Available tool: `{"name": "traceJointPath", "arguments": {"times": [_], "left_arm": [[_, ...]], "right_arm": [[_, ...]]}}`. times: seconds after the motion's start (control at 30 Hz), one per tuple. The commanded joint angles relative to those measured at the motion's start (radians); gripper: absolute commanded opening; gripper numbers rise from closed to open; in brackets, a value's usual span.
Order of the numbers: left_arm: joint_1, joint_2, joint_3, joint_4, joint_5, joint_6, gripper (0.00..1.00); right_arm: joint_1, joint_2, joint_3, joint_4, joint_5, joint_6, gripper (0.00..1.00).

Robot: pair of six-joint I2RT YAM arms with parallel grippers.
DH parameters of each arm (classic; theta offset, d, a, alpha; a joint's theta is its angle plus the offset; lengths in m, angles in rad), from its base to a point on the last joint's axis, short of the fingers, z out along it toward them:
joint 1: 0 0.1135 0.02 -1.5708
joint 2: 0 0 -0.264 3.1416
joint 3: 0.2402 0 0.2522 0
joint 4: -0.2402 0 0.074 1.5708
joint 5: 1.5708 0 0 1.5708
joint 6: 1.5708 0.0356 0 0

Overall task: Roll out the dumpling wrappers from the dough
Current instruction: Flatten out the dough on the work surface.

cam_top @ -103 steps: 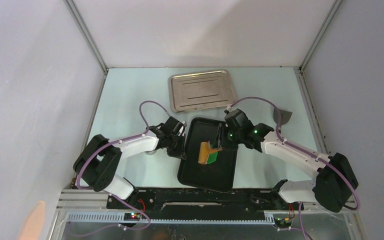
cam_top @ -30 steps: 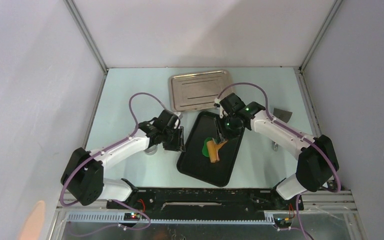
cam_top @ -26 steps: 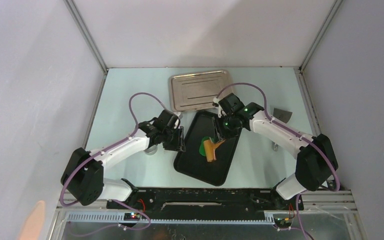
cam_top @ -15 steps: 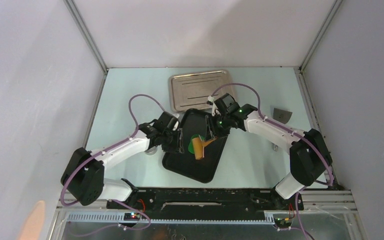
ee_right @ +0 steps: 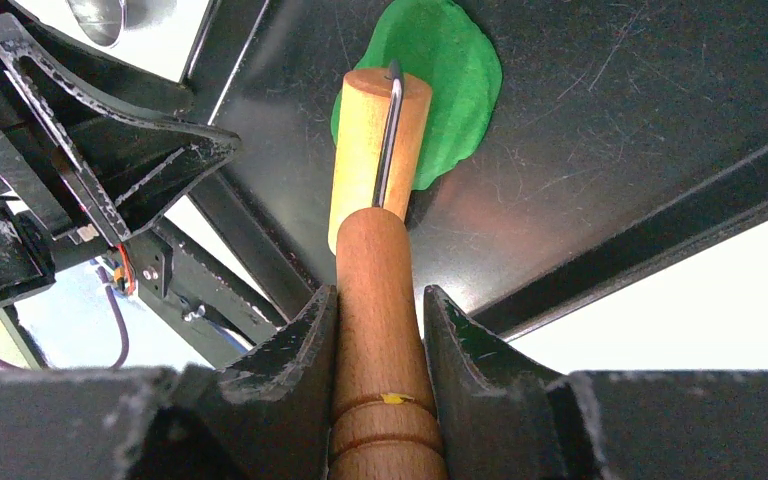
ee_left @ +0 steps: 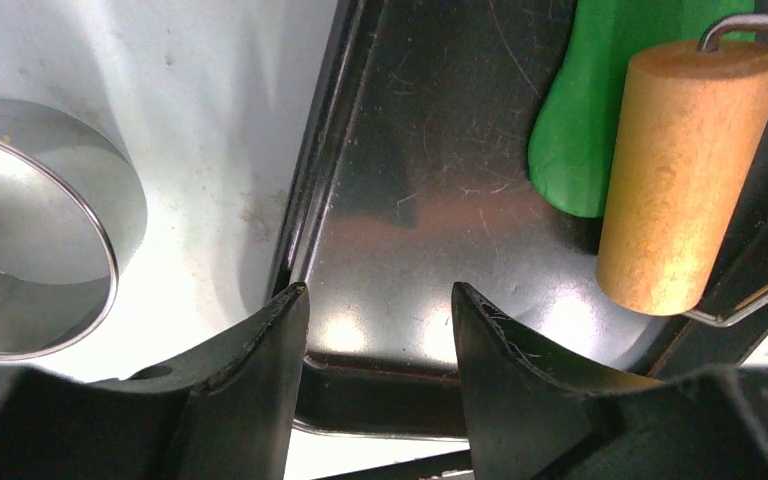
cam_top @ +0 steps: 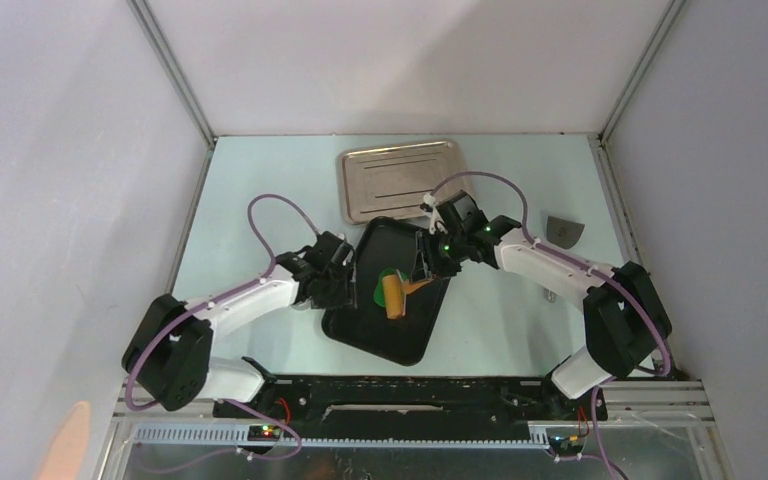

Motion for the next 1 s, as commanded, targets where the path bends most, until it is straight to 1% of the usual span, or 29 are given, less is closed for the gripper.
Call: {"name": "traceJointPath", "arguments": {"times": [0.0, 0.3, 0.4, 0.53, 0.6, 0.7, 0.73, 0.87, 0.97], "left_arm": [[0.014, 0.009, 0.02, 0.054, -0.045, -0.019, 0.58], [0.031, 0.046, 0.085, 0.038, -0.037, 0.017, 0.57], [0.032, 0.04, 0.109, 0.011, -0.031, 0.041, 0.57], [0.031, 0.027, 0.11, 0.002, -0.017, 0.059, 0.57], [0.031, 0.032, 0.106, 0.008, -0.008, 0.063, 0.6], [0.033, 0.057, 0.103, 0.017, -0.018, 0.059, 0.7], [0.035, 0.068, 0.108, 0.015, -0.026, 0.057, 0.71], [0.059, 0.102, 0.127, 0.004, -0.053, 0.058, 0.71], [0.075, 0.128, 0.131, 0.031, -0.015, 0.075, 0.68]], "right_arm": [[0.004, 0.076, -0.135, -0.212, 0.231, -0.07, 0.0], [0.002, -0.046, -0.145, -0.278, 0.242, -0.067, 0.0], [-0.024, -0.077, -0.15, -0.322, 0.264, -0.058, 0.0], [-0.056, -0.16, -0.167, -0.349, 0.266, -0.05, 0.0], [-0.066, -0.193, -0.166, -0.359, 0.267, -0.042, 0.0], [-0.08, -0.189, -0.167, -0.373, 0.279, -0.042, 0.0], [-0.08, -0.187, -0.171, -0.368, 0.277, -0.044, 0.0], [-0.075, -0.183, -0.172, -0.335, 0.248, -0.04, 0.0], [-0.073, -0.164, -0.172, -0.334, 0.246, -0.039, 0.0]]}}
